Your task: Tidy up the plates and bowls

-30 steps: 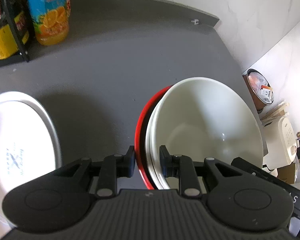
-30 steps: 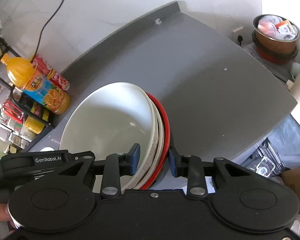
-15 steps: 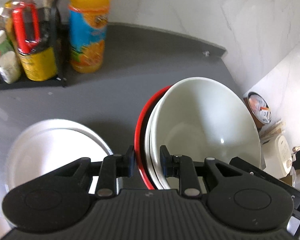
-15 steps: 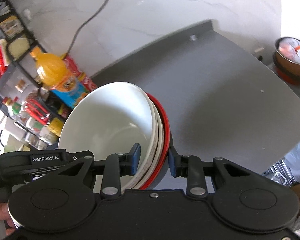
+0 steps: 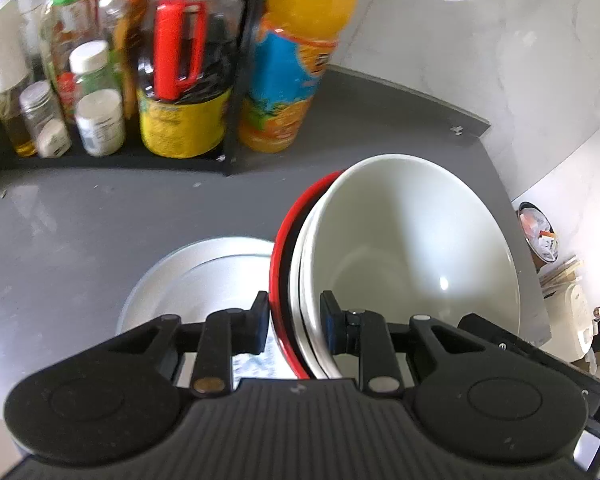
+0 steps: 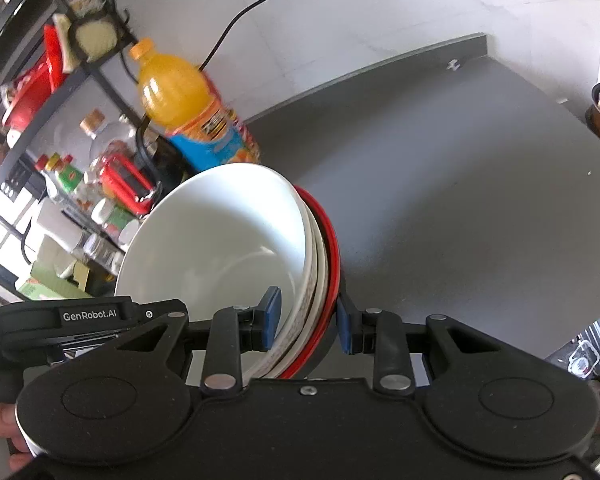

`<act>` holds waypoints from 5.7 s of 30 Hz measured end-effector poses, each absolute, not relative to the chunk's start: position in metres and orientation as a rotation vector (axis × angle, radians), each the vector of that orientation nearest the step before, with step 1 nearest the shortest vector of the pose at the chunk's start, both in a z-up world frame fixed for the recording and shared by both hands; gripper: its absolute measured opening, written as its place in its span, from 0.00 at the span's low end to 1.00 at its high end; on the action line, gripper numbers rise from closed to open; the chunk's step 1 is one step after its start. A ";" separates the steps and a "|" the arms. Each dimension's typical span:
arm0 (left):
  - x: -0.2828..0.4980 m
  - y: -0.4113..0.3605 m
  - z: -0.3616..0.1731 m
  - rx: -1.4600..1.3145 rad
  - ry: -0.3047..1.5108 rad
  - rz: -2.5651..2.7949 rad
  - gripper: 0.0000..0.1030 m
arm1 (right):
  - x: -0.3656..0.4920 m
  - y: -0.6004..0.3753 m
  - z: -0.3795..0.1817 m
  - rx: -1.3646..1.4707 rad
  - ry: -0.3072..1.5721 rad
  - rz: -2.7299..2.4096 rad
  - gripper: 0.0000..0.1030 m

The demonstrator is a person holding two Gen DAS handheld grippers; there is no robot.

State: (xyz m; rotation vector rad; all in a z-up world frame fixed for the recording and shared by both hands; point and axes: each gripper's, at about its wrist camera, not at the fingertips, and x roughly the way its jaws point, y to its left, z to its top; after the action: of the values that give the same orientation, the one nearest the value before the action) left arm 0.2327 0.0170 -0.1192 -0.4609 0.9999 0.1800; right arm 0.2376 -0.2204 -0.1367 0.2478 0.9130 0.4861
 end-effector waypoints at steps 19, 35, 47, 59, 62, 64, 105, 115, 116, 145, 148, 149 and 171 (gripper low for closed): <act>0.210 0.073 -0.148 -0.416 1.059 0.139 0.23 | 0.201 -0.168 -0.164 0.285 0.974 0.435 0.28; 0.210 0.076 -0.158 -0.336 1.086 0.089 0.24 | 0.196 -0.156 -0.173 0.296 0.969 0.392 0.29; 0.204 0.057 -0.139 -0.212 1.019 0.174 0.68 | 0.174 -0.191 -0.145 0.310 0.863 0.353 0.63; 0.132 0.003 -0.083 -0.189 0.914 0.257 0.83 | 0.107 -0.275 -0.108 0.292 0.733 0.303 0.91; 0.107 -0.013 -0.066 -0.178 0.885 0.252 0.86 | 0.088 -0.294 -0.099 0.283 0.711 0.296 0.93; 0.092 -0.024 -0.056 -0.167 0.871 0.253 0.87 | 0.075 -0.304 -0.093 0.279 0.690 0.294 0.96; -0.062 -0.008 -0.005 -0.048 0.736 0.122 0.99 | -0.049 -0.257 -0.049 0.128 0.663 0.272 1.00; -0.078 0.005 -0.007 -0.054 0.746 0.114 0.99 | -0.066 -0.244 -0.048 0.107 0.658 0.273 1.00; -0.079 0.005 -0.009 -0.053 0.745 0.115 0.99 | -0.067 -0.244 -0.047 0.114 0.658 0.280 1.00; -0.095 -0.002 -0.005 -0.062 0.732 0.139 0.99 | -0.088 -0.228 -0.042 0.083 0.651 0.288 1.00; -0.094 -0.003 -0.006 -0.061 0.736 0.137 0.99 | -0.087 -0.226 -0.042 0.079 0.650 0.285 1.00; -0.094 -0.004 -0.006 -0.060 0.738 0.137 0.99 | -0.087 -0.226 -0.042 0.081 0.651 0.286 1.00; -0.095 -0.005 -0.007 -0.059 0.735 0.137 0.99 | -0.084 -0.226 -0.044 0.080 0.646 0.289 1.00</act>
State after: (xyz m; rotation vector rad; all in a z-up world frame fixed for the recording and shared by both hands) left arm -0.0950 -0.0053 -0.0074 -0.0585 0.7346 0.1370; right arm -0.0841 -0.2258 -0.0436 0.0797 0.6458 0.2887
